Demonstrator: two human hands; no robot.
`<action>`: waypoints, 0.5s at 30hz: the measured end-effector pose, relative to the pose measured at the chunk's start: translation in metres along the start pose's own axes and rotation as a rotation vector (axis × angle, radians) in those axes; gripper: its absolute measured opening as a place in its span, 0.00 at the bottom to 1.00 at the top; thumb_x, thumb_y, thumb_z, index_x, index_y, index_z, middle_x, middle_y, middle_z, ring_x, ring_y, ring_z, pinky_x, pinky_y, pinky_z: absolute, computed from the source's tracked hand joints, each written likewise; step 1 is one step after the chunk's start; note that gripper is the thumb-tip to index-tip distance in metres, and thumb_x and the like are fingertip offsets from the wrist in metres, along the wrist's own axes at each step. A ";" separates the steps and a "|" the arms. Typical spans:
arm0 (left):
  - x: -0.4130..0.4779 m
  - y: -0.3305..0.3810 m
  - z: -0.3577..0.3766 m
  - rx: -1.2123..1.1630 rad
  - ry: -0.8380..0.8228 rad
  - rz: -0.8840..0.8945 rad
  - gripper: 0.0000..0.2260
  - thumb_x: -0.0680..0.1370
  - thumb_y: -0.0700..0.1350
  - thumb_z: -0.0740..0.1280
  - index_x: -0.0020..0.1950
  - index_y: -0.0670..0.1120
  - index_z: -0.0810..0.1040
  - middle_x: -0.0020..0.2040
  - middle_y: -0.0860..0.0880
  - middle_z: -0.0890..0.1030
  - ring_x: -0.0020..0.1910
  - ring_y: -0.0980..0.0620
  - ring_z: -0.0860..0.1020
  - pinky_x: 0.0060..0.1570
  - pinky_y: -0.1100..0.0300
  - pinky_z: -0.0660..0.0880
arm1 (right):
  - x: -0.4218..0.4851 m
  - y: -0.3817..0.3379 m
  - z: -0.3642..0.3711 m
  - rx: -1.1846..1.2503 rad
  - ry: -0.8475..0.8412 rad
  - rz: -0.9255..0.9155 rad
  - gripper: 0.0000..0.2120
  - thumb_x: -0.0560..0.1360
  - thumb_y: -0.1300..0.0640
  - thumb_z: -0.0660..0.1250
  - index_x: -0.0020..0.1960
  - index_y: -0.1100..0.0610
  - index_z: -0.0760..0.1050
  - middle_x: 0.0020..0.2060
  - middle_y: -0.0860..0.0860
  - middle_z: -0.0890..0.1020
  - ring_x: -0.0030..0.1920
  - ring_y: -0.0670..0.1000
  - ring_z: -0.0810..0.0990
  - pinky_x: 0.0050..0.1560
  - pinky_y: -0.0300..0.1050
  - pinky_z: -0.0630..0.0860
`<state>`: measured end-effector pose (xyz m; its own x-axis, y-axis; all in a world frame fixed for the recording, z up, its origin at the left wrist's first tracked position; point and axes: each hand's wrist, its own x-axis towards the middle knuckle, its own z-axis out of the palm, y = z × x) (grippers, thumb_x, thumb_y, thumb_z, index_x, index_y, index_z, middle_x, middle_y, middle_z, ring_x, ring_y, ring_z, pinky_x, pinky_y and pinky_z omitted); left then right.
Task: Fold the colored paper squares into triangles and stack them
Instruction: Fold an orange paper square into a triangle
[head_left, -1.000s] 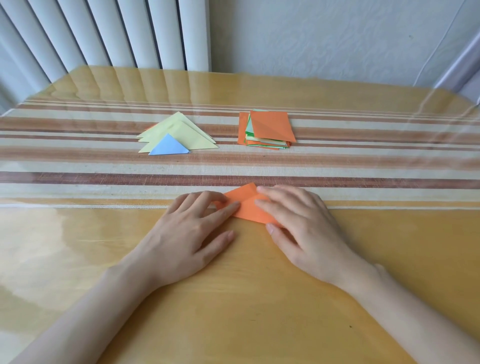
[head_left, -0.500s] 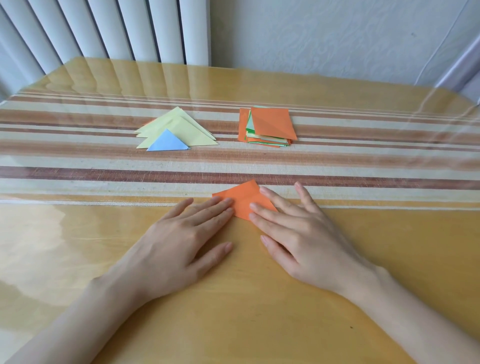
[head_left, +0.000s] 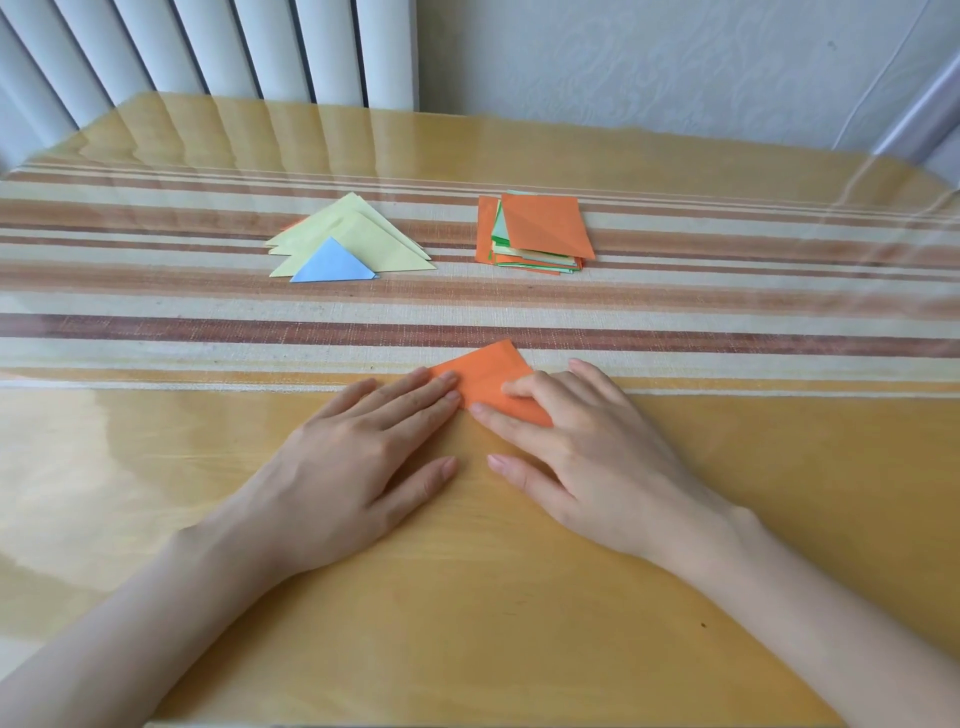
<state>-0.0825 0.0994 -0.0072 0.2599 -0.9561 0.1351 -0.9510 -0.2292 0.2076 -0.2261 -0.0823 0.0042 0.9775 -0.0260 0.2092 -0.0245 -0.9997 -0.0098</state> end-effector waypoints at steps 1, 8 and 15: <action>0.000 0.000 0.000 -0.002 0.003 -0.002 0.29 0.81 0.63 0.47 0.76 0.49 0.65 0.76 0.55 0.62 0.75 0.56 0.58 0.71 0.61 0.51 | -0.004 0.001 -0.001 0.010 -0.002 0.011 0.23 0.80 0.42 0.52 0.66 0.50 0.76 0.57 0.52 0.78 0.58 0.53 0.75 0.69 0.53 0.58; 0.001 0.001 -0.002 0.006 0.021 -0.009 0.29 0.80 0.63 0.48 0.75 0.50 0.66 0.75 0.56 0.63 0.75 0.58 0.60 0.71 0.62 0.53 | -0.027 0.016 -0.008 0.079 0.024 0.067 0.24 0.80 0.39 0.51 0.63 0.49 0.78 0.59 0.50 0.79 0.62 0.53 0.73 0.71 0.56 0.53; 0.001 0.002 -0.002 0.027 0.011 -0.022 0.28 0.80 0.63 0.48 0.74 0.50 0.68 0.75 0.57 0.65 0.74 0.57 0.62 0.70 0.58 0.57 | -0.046 0.034 -0.012 0.136 0.087 0.050 0.22 0.80 0.41 0.52 0.59 0.48 0.81 0.60 0.45 0.80 0.67 0.51 0.70 0.74 0.57 0.49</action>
<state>-0.0840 0.0985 -0.0047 0.2821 -0.9489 0.1411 -0.9492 -0.2547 0.1848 -0.2746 -0.1148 0.0055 0.9540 -0.0820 0.2885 -0.0386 -0.9875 -0.1530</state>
